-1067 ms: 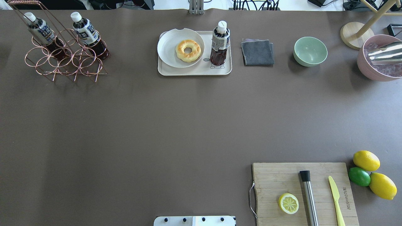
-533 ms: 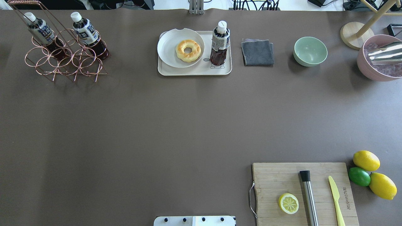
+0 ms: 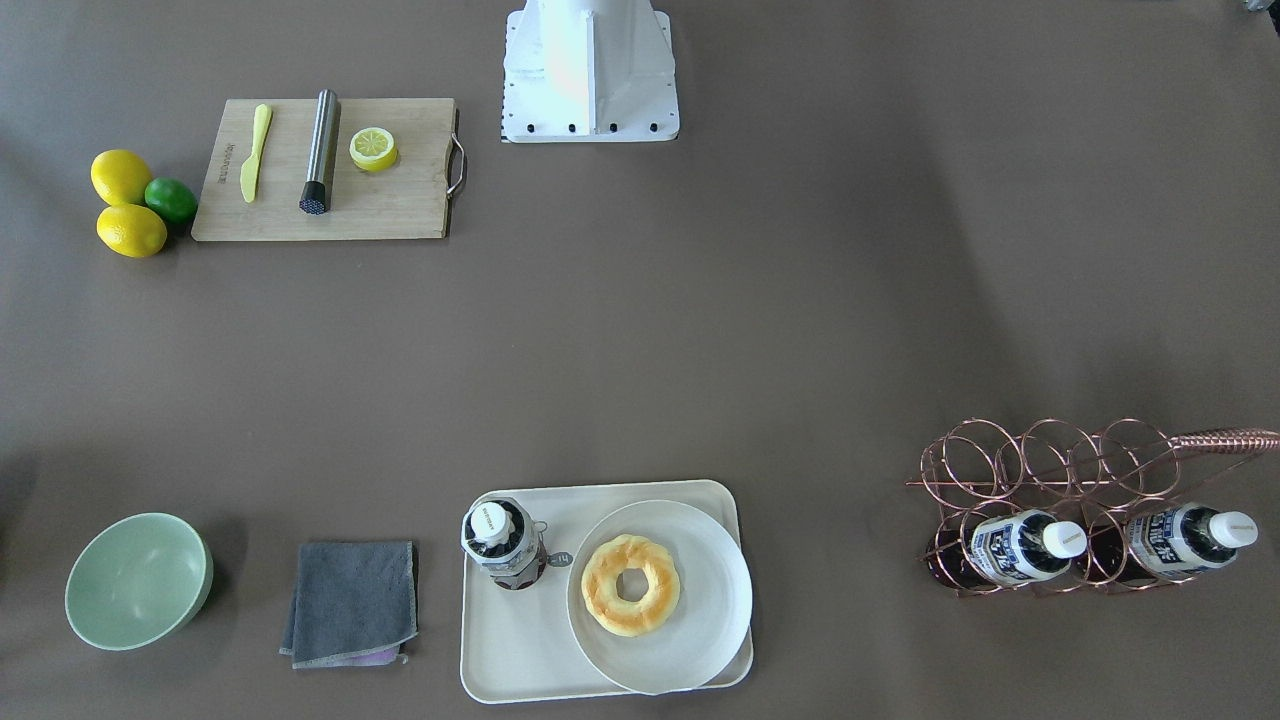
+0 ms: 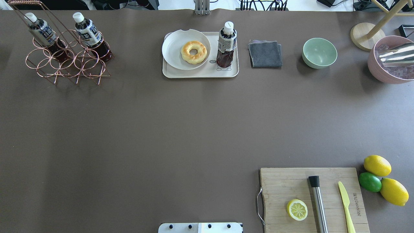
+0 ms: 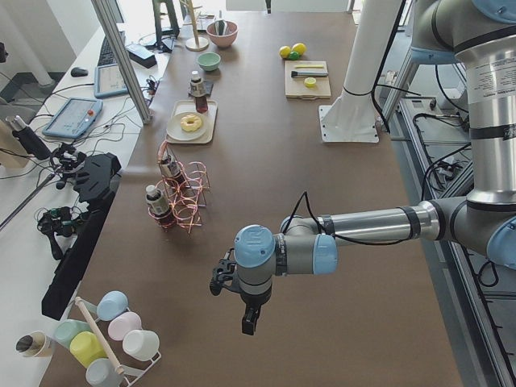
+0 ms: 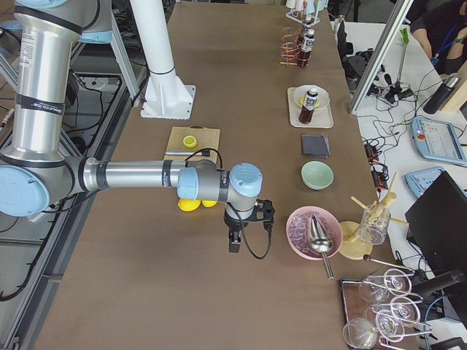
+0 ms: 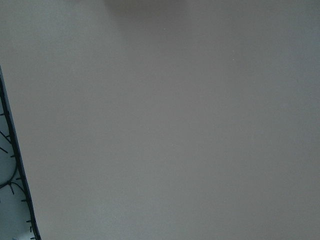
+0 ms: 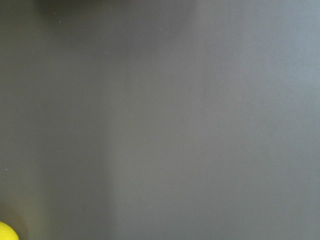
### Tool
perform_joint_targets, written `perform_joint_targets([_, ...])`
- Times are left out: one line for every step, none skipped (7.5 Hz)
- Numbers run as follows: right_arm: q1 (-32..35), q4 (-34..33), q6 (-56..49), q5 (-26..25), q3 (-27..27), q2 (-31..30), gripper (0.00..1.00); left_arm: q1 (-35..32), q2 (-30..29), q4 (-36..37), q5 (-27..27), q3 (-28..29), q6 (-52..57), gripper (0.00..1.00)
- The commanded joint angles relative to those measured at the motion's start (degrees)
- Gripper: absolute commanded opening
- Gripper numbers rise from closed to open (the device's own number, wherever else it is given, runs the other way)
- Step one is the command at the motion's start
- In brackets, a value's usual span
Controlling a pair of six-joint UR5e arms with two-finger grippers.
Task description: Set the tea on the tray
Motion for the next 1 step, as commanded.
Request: perform_joint_targets([-0.03,0.00,-0.07,0.11,0.01,-0.11,1.00,0.00,-0.08,-0.20,-0.06,0.08,0.07,1.00])
